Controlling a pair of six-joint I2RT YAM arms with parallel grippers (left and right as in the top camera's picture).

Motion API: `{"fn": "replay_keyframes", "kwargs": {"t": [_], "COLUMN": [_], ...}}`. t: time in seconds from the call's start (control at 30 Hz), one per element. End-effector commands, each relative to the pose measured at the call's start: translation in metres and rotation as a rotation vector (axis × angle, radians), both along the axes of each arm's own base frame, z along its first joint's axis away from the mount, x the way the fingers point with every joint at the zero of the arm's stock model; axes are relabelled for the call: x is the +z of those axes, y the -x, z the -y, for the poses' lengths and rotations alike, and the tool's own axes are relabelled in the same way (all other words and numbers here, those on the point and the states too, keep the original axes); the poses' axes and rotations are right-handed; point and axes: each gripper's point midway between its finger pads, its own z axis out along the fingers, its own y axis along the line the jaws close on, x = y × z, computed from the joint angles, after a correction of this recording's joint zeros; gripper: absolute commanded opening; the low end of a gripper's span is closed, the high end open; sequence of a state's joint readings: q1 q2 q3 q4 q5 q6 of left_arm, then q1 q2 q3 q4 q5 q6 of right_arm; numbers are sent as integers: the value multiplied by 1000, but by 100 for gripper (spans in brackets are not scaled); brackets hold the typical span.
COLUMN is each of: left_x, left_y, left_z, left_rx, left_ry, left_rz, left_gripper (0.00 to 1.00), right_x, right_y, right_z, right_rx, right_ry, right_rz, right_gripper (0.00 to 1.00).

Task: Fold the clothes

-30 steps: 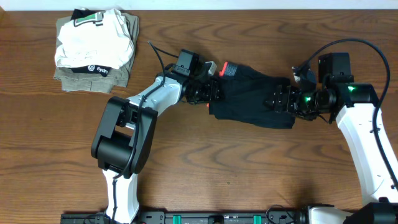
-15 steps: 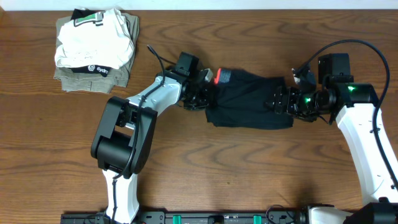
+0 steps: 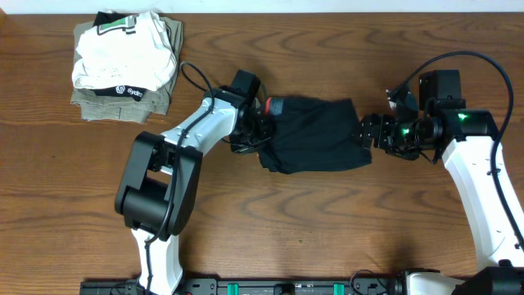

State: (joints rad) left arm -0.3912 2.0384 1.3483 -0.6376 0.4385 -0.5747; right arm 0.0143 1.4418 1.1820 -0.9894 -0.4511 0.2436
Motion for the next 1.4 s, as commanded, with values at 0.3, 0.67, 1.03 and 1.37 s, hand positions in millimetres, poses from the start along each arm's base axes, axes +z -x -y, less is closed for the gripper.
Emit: {"fn": "replay_keyframes", "kwargs": {"t": [0.3,0.67,1.03,1.37], "left_x": [28,26,36,38], "left_y": [2,-17,-35,-37], "left_z": [-22,-55,-35,-29], "left_rx": [68,100,-29,-77], "left_ry": [-95,-152,-6,27], "left_rz": [48,97,202,226], "left_gripper": [40,98,98,83], "right_x": [5,5,5,3], "right_y": [-7,-7,-5,-4], "right_z": [1,0,-11,-16], "right_rx": [-15,-11,24,40], "right_ry": [4,4,3,8], "right_rz": [37,40,42,37], "right_gripper": [86,88,90,92]}}
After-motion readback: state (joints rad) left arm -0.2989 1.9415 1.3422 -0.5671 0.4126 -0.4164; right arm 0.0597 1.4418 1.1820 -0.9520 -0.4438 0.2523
